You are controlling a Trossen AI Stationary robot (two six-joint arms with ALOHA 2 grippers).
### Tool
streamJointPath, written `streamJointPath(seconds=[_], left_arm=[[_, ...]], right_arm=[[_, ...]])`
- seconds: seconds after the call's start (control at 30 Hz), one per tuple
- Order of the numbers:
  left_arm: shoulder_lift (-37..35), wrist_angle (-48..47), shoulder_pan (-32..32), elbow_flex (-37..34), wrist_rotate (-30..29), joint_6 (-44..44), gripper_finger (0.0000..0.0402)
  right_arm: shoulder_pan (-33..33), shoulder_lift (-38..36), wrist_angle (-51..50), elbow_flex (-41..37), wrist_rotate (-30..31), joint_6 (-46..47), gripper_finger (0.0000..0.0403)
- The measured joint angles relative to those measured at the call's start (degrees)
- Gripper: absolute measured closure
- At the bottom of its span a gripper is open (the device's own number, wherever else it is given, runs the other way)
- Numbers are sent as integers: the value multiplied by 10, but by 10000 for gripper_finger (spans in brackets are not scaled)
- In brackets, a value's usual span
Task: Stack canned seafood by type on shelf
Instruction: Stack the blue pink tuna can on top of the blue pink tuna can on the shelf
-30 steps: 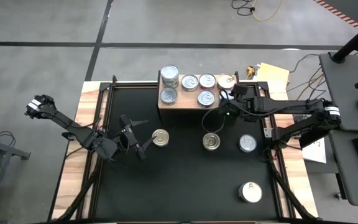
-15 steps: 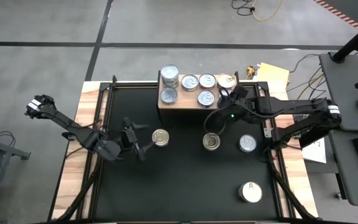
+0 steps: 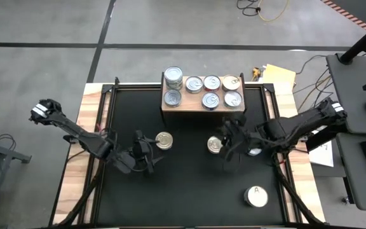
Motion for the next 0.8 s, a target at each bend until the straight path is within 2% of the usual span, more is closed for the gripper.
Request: streamJointPath(seconds=[0.3,0.43,0.67,0.8], left_arm=[[55,39,4,29,0,75,86],[66,37,5,39,0,87,86],[80,36,4,40,-1,95,86],[86,36,5,40,-2,109,86]], right_arm=[[54,26,-6,-14,-2,102,357],[62,38,-28,-22,-45,165,388],[72,49,-57,-66,-154,291,394],[73,49,-57,-104,-167,340,394]])
